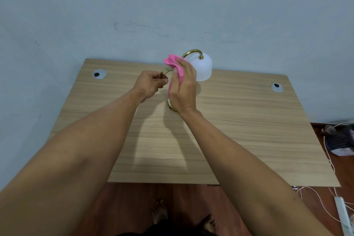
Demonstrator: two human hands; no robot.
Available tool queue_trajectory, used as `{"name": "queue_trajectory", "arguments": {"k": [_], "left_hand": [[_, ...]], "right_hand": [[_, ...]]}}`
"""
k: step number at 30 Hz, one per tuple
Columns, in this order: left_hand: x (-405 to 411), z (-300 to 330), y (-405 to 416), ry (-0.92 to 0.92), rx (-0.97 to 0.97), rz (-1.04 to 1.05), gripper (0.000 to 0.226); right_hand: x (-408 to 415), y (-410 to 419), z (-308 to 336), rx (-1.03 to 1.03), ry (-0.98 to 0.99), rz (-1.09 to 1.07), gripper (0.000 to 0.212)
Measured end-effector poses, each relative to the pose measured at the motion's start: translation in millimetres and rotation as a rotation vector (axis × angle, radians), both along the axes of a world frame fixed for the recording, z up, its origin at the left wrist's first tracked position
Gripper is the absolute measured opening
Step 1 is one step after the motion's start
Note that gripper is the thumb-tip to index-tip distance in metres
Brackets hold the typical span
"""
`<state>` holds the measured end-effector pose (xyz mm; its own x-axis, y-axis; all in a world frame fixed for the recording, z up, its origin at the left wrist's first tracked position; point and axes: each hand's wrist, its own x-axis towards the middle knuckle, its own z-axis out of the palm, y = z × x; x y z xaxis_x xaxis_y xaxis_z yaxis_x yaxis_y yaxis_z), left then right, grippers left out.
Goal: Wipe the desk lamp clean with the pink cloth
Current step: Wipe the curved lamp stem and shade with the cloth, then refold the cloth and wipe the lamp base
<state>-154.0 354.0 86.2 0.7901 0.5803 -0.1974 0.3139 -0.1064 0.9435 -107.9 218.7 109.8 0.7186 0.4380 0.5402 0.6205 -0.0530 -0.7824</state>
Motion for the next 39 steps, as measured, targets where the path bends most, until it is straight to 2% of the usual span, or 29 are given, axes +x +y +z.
{"name": "queue_trajectory", "arguments": {"k": [3, 5, 7, 13, 16, 19, 22, 24, 28, 33, 39], "left_hand": [[-3, -3, 1, 0.029, 0.056, 0.026, 0.033], [-4, -7, 2, 0.021, 0.076, 0.048, 0.024], [-4, -13, 4, 0.011, 0.084, 0.065, 0.018], [2, -13, 3, 0.025, 0.068, 0.044, 0.013], [5, -12, 1, 0.015, 0.072, 0.045, 0.012], [5, -11, 0, 0.020, 0.112, 0.061, 0.008], [4, -11, 2, 0.030, 0.168, 0.075, 0.009], [2, -10, 2, 0.031, 0.184, 0.086, 0.010], [2, -10, -5, -0.006, 0.202, 0.155, 0.007], [3, -30, -21, 0.066, 0.143, 0.243, 0.042], [21, -65, -36, 0.122, 0.031, 0.291, 0.041]], "right_hand": [[5, 15, -12, -0.336, -0.101, 0.149, 0.042], [10, 13, -26, -0.483, -0.298, 0.158, 0.051], [14, 8, -32, -0.530, -0.335, 0.147, 0.056], [-4, 7, -32, -0.342, -0.068, 0.026, 0.046], [-5, -7, -34, -0.266, 0.224, -0.030, 0.037], [8, -24, -44, -0.285, 0.486, -0.142, 0.042], [24, -42, -59, -0.207, 0.810, -0.181, 0.044], [31, -55, -69, -0.181, 0.921, -0.222, 0.045], [44, -76, -84, -0.137, 1.008, -0.335, 0.044], [65, -82, -95, -0.176, 1.034, -0.336, 0.046], [102, -62, -112, -0.222, 1.004, -0.242, 0.058]]}}
